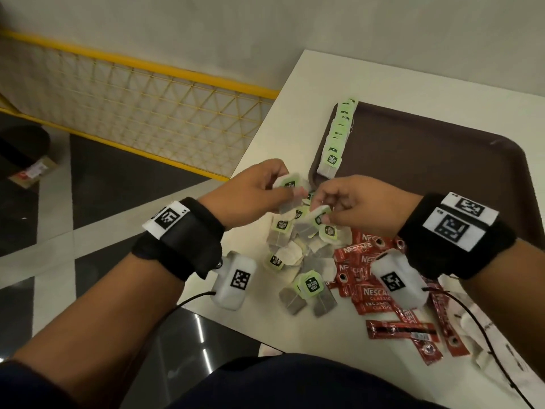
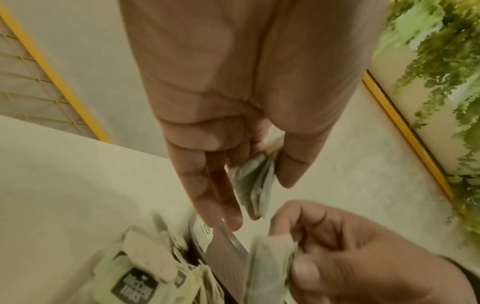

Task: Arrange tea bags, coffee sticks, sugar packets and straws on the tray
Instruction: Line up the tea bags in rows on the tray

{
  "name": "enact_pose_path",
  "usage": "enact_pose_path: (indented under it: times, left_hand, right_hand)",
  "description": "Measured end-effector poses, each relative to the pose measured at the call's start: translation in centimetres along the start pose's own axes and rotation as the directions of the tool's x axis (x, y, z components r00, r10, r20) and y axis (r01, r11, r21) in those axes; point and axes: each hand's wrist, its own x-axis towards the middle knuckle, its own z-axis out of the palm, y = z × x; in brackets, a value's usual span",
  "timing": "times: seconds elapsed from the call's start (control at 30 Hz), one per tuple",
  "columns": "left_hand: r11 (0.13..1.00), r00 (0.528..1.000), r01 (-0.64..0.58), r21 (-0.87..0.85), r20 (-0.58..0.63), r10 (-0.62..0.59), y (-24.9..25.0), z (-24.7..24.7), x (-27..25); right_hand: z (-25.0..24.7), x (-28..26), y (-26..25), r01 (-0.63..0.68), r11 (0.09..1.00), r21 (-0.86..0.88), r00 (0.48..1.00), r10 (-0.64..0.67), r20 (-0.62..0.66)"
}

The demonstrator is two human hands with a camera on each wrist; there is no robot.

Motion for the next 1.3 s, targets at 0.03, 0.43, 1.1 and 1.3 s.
enact_pose_path:
  times: [0.03,0.43,1.1,1.3]
  left_hand:
    - [1.000,1.000,0.000,-0.031,-0.007,0.000,0.1,0.4,0.5]
    - [0.995,0.971,-0.071,-0.077,-0.233,0.051,-0.9,3.6,5.2]
    - [0.822,0.936,0.090,-0.562,-0.235,-0.264,-2.0,1.2,8.6]
    - [0.851,0.933,0.141,-0.505,-0.219,-0.285,-2.4,0.8,8.7]
  right_hand:
    - [-0.4,0.1,-0.2,0.011,0.999,0.032,1.000,-0.010,-0.017]
    - [-1.7,2.3,2.5,-0.039,0.867,0.496,0.881,0.264,-0.393]
    - [-2.2,8.9,6.1,-0.351,0.569,0.744,0.700,0.687,-0.195]
    - [-2.2,8.8,6.4,-0.383,0.686,0.619,0.702,0.652,-0.287]
